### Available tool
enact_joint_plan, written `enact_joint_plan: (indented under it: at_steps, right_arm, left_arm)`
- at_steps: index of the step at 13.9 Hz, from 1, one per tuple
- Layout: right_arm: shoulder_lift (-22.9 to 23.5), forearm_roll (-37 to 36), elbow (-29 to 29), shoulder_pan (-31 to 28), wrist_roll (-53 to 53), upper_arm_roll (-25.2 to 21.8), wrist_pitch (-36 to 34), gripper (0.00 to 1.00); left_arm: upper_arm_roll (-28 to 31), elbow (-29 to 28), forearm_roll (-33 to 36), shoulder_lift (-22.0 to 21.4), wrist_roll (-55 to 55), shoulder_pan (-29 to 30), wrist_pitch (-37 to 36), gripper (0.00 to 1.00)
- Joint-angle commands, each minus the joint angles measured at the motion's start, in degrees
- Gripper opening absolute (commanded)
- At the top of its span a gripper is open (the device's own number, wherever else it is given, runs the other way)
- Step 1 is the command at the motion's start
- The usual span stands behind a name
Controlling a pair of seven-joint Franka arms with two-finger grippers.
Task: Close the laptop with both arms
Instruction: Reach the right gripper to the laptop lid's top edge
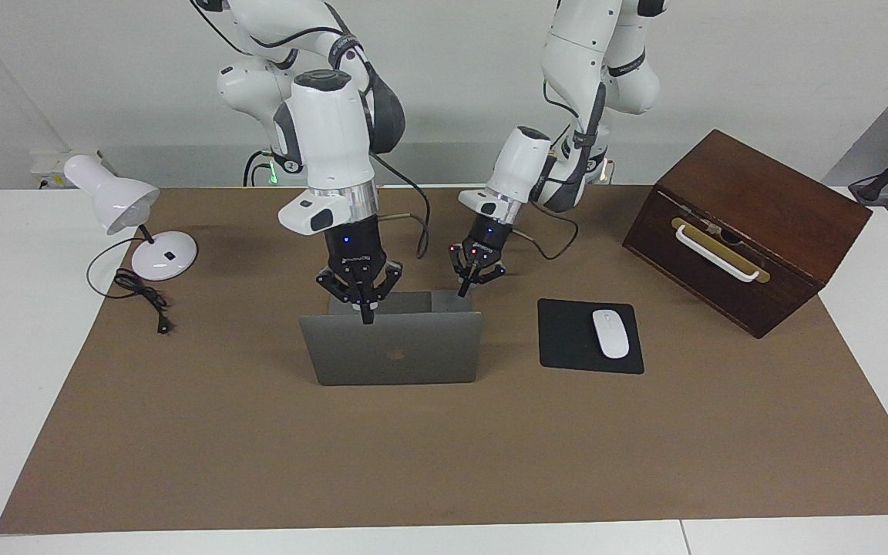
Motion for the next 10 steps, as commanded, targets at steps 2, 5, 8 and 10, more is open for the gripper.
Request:
enact_joint_plan:
  at_steps: [2,5,8,10]
  right_arm:
    - [0.9,-2.6,-0.4,-0.1,1.9,-0.2,2.7,0.00]
    - [1.3,-4.7,-0.4,-0.1,3.9,-0.2,2.8,0.00]
    - [1.7,-4.7,-0.3,0.0,3.9,-0.1,2.8,0.00]
    - [2.0,-4.6,-0.1,0.0,3.8,-0.1,2.8,0.00]
  left_arm:
    - [0.8,0.8,-0.2,1.6,3.1,-0.8,1.4,0.00]
    - [0.8,0.9,-0.2,4.5,3.8,-1.5,3.8,0.00]
    - [0.9,0.8,-0.2,4.6,4.0,-1.6,3.8,0.00]
    - [0.9,0.8,-0.2,4.7,5.3,-1.6,3.8,0.00]
